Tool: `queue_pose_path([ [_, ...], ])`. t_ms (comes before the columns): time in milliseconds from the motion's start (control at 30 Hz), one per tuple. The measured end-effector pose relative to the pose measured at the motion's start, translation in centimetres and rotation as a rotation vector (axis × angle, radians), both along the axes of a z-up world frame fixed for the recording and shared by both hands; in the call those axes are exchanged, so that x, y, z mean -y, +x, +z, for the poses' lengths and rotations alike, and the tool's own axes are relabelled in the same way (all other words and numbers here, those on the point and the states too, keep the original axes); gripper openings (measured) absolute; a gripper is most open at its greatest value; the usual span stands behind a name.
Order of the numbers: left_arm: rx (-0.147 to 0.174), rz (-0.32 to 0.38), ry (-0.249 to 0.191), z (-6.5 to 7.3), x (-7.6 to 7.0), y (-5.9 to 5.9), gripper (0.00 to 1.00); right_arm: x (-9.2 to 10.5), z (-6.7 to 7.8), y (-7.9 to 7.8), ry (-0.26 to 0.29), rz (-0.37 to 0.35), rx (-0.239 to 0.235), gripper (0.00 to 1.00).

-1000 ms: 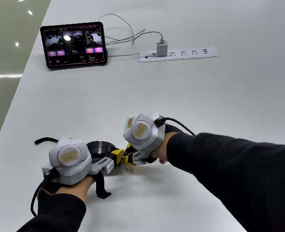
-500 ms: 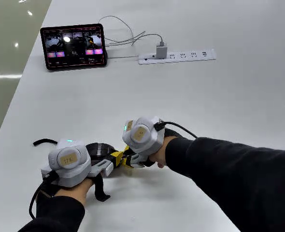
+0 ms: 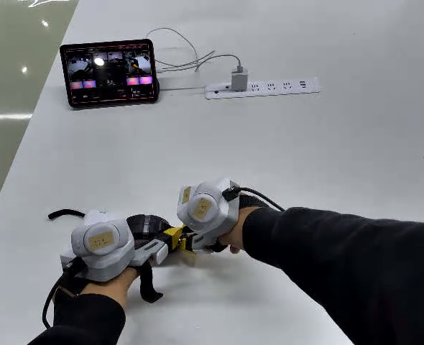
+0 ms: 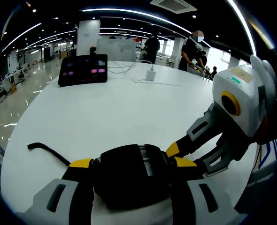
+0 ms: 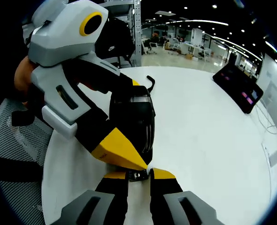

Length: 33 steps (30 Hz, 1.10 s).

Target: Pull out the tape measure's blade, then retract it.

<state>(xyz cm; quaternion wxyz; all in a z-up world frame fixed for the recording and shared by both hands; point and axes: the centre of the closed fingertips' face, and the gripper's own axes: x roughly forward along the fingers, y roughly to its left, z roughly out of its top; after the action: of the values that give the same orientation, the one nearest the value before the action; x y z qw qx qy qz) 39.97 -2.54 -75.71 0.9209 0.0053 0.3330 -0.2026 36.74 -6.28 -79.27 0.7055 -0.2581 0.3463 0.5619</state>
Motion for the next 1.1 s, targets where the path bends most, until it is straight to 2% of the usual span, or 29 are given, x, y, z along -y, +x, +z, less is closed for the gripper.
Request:
queue_pose_path([
  [233, -0.038, -0.003, -0.002, 0.0, 0.0, 0.1, 0.63, 0.2, 0.6, 0.0, 0.016, -0.013, 0.001, 0.15],
  [400, -0.048, -0.018, -0.009, 0.0, 0.1, 0.1, 0.63, 0.6, 1.5, 0.0, 0.034, -0.038, -0.005, 0.15],
  [500, -0.024, -0.034, -0.012, 0.5, 0.2, 0.3, 0.64, 1.0, 1.8, 0.0, 0.04, -0.048, -0.005, 0.17],
  [667, -0.015, -0.057, -0.024, 1.1, 0.4, 0.7, 0.65, 1.9, 2.1, -0.1, 0.046, -0.084, -0.006, 0.19],
  [733, -0.021, -0.068, -0.038, 1.3, 0.7, 0.8, 0.68, 2.4, 2.1, -0.1, 0.042, -0.086, 0.003, 0.2],
  [933, 0.0, -0.121, -0.028, 2.2, 0.9, 0.8, 0.76, 3.7, 2.9, -0.4, 0.071, -0.132, 0.002, 0.23],
  [1000, 0.004, -0.135, -0.05, 2.5, 1.1, 0.8, 0.78, 4.2, 3.3, -0.4, 0.08, -0.162, -0.006, 0.24],
  [1067, 0.007, -0.161, -0.036, 2.5, 1.1, 0.6, 0.76, 4.7, 3.5, -0.3, 0.096, -0.195, -0.015, 0.26],
  [1100, 0.006, -0.166, -0.034, 2.4, 1.1, 0.6, 0.78, 5.0, 3.6, -0.4, 0.093, -0.195, -0.013, 0.27],
])
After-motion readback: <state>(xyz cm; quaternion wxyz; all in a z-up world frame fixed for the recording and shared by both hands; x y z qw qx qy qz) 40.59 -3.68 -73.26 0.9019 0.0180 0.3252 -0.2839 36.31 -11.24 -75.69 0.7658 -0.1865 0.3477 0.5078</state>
